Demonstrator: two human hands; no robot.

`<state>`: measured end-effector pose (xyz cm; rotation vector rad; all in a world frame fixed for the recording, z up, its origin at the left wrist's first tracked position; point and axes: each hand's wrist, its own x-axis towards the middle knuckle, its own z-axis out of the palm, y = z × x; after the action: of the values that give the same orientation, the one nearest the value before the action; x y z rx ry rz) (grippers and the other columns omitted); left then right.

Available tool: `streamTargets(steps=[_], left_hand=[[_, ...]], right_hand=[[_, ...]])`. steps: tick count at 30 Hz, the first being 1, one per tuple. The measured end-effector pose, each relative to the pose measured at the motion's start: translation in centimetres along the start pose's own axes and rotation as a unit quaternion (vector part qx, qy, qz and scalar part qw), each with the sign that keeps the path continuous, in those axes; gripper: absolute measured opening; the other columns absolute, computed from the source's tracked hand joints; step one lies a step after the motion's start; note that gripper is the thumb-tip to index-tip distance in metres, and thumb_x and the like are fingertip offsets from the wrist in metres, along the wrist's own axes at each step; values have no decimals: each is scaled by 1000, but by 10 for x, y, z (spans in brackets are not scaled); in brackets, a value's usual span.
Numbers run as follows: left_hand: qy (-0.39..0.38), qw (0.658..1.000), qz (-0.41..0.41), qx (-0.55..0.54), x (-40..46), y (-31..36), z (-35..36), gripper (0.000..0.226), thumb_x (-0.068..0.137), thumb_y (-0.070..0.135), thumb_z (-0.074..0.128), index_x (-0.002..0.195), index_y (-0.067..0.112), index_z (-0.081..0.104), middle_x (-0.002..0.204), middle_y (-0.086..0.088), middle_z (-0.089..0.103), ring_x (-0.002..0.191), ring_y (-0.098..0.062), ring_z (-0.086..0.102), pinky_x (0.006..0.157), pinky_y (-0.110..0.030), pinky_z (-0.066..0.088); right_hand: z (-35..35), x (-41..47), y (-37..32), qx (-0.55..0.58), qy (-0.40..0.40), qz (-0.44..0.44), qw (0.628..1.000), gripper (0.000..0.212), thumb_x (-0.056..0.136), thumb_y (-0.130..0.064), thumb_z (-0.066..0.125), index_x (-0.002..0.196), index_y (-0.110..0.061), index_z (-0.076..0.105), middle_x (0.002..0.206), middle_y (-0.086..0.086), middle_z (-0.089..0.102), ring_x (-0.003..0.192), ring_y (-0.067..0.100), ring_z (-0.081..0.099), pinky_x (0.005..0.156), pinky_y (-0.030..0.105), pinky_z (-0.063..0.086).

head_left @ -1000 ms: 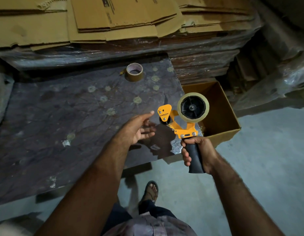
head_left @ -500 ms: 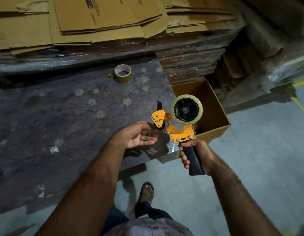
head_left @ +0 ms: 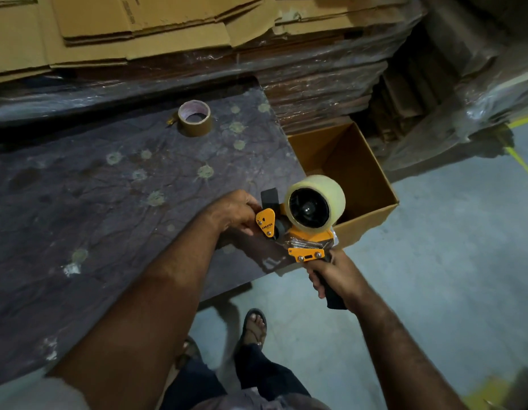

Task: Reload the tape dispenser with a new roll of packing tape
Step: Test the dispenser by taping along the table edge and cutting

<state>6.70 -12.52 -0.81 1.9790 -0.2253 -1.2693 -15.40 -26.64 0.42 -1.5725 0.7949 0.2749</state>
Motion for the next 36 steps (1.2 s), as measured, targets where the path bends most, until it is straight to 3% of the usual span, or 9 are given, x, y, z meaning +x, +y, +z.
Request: streamTargets(steps=[3, 5, 8, 13, 17, 23, 27, 36], left_hand=[[23, 999, 11, 47, 23, 2, 4, 32, 81, -17, 62, 80, 13, 72, 94, -22, 76, 86, -36, 76, 79, -52, 63], [31, 998, 9, 51, 36, 1, 8, 26, 81, -16, 67, 89, 8, 73, 101, -25, 74, 89, -38, 76, 81, -54, 63], [28, 999, 22, 41, 46, 4, 18, 23, 85, -13, 66, 95, 6, 72, 103, -21, 73, 92, -32, 75, 80, -44, 64], [75, 987, 110, 95, 60, 13, 37, 37, 84, -13, 66, 74, 22, 67, 79, -4, 70, 72, -12, 67, 55, -18, 54], [96, 979, 116, 137, 69, 15, 45, 28, 87, -7, 68, 76, 19, 68, 75, 2, 67, 68, -8, 64, 44, -9, 45], [87, 971, 132, 178, 79, 15, 42, 10, 80, 5, 81, 81, 13, 74, 78, 0, 74, 67, -1, 64, 52, -6, 45], [85, 963, 152, 205, 86, 21, 46, 13, 81, 7, 81, 80, 17, 72, 74, 6, 70, 66, 2, 63, 51, -5, 43], [89, 947, 192, 242, 96, 29, 47, 7, 84, 10, 78, 87, 14, 73, 82, 5, 68, 79, -3, 65, 61, -9, 44]], right_hand=[[9, 10, 16, -28, 60, -14, 998, 32, 89, -24, 70, 59, -18, 59, 49, 10, 51, 43, 23, 45, 46, 34, 41], [11, 16, 25, -52, 99, -17, 994, 34, 88, -28, 72, 57, -21, 57, 45, 5, 52, 41, 21, 47, 45, 31, 42], [7, 24, 41, -114, 145, -7, 983, 33, 86, -37, 72, 60, -22, 57, 45, -1, 56, 42, 17, 54, 43, 27, 42], [1, 33, 63, -218, 216, -3, 952, 31, 83, -43, 72, 72, -18, 57, 63, 1, 62, 59, 18, 58, 53, 25, 37], [-4, 31, 81, -276, 229, 1, 934, 32, 82, -47, 70, 73, -19, 56, 65, 2, 63, 62, 24, 59, 58, 28, 40], [2, 18, 104, -282, 237, 19, 930, 34, 81, -46, 72, 73, -19, 53, 60, 2, 58, 60, 28, 58, 56, 28, 39], [0, 14, 110, -273, 245, 23, 930, 31, 81, -41, 73, 73, -21, 52, 56, -3, 53, 51, 18, 50, 48, 24, 31], [-1, 9, 115, -261, 248, 41, 932, 32, 81, -43, 72, 70, -22, 50, 58, 0, 57, 54, 23, 54, 54, 26, 36]])
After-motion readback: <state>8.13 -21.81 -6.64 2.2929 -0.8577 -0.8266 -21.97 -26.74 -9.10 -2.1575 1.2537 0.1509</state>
